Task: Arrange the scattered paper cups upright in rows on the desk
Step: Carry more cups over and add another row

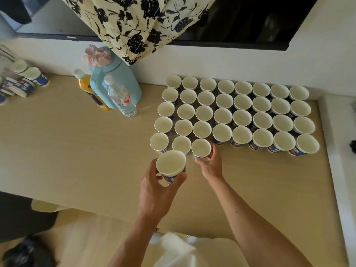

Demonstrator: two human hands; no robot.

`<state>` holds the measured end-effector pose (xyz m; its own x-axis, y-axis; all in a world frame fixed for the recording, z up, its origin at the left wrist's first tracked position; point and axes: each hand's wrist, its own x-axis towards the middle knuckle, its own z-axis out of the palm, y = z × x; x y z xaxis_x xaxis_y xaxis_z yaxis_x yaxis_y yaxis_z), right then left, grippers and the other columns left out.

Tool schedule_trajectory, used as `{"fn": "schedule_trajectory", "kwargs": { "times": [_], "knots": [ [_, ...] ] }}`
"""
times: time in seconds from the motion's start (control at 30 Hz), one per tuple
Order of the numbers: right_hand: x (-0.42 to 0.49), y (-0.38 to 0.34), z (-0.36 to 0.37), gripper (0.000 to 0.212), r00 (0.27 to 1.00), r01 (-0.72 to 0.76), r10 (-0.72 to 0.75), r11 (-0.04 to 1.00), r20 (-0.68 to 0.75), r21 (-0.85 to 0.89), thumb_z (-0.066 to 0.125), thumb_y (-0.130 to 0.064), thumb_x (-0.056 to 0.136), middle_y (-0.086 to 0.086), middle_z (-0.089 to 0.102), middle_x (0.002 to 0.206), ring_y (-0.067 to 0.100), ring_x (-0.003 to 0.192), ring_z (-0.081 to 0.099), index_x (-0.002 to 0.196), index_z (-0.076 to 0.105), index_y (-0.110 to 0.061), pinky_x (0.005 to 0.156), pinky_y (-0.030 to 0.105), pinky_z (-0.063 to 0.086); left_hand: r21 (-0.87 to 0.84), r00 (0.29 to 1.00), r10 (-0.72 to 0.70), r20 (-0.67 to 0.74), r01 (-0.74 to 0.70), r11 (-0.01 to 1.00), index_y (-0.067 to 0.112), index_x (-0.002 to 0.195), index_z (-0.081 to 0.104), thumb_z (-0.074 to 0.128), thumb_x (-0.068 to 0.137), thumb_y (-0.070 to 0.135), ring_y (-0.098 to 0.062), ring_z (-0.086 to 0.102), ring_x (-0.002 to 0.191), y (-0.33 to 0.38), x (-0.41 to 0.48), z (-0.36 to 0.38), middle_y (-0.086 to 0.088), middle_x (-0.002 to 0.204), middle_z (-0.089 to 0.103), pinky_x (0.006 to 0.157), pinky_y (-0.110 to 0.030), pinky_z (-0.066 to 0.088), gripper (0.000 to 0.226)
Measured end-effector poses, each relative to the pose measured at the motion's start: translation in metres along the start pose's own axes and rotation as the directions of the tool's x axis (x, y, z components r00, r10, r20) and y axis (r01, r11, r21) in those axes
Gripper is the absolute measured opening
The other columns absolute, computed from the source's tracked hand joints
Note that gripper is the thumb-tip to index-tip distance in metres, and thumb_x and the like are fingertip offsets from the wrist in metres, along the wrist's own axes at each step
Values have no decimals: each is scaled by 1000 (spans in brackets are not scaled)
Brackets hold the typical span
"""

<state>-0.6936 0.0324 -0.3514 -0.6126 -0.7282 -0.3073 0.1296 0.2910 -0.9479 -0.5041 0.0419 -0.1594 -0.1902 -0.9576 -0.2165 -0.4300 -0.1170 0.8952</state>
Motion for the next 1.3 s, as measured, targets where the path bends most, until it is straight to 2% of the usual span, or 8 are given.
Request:
{"fn": "schedule_trajectory", "kwargs": {
  "times": [0.13,0.3,0.43,0.63,0.83,0.93,1.07,1.3],
  "knots": [
    [-11,0,-7,85,1000,-13,12,999,-28,-43,77,-1,71,1,52,144,15,126,56,145,42,-21,102,37,52,27,1000,12,-5,-12,1000,34,112,63,74,64,56,-15,68,98,-3,0,3,15,105,69,87,-46,57,53],
    [-49,-34,-33,78,970,159,-169,985,-174,-71,66,5,77,0,51,136,8,118,55,145,40,-23,90,10,41,81,998,56,-14,-55,995,43,104,59,73,58,60,-4,64,98,4,4,9,19,111,56,85,-30,55,51],
    [-60,-84,-58,65,959,203,-191,979,209,-36,73,-10,72,-6,67,123,14,120,60,132,55,-27,97,33,46,127,993,96,67,-103,987,42,110,57,86,66,43,5,56,100,14,13,19,16,116,56,73,-6,42,53],
    [-71,-127,-72,84,840,254,-202,966,504,-36,87,-26,71,-5,60,140,23,128,57,144,47,-28,107,43,44,150,980,102,172,-129,980,32,124,54,78,61,55,5,56,101,24,22,39,16,115,62,73,-18,46,72],
    [-71,-118,-79,76,879,294,-257,955,401,-32,89,-19,72,-5,64,135,24,122,60,139,53,-30,98,59,48,122,958,120,260,-156,980,33,130,52,81,63,47,9,57,104,27,19,47,25,116,61,71,-13,48,74],
    [-70,-102,-82,74,933,239,-233,971,274,10,86,-20,71,-5,65,131,23,118,62,137,54,-31,95,52,52,117,969,72,237,-102,988,48,120,48,78,61,61,6,57,109,21,15,46,26,119,60,79,-18,53,67],
    [-61,-73,-84,74,984,138,-138,990,109,3,83,-23,66,-11,67,124,15,110,64,134,55,-31,89,32,53,108,984,-10,178,-9,994,41,118,54,87,76,37,0,59,110,5,12,41,21,118,64,87,-33,55,54],
    [-40,-32,-76,64,998,54,-57,995,-36,-84,82,-22,66,-28,62,112,4,103,62,117,51,-46,84,26,51,101,990,-52,135,38,994,28,117,62,82,83,27,5,61,105,1,8,36,18,117,67,79,-18,50,39]
  ]
}}
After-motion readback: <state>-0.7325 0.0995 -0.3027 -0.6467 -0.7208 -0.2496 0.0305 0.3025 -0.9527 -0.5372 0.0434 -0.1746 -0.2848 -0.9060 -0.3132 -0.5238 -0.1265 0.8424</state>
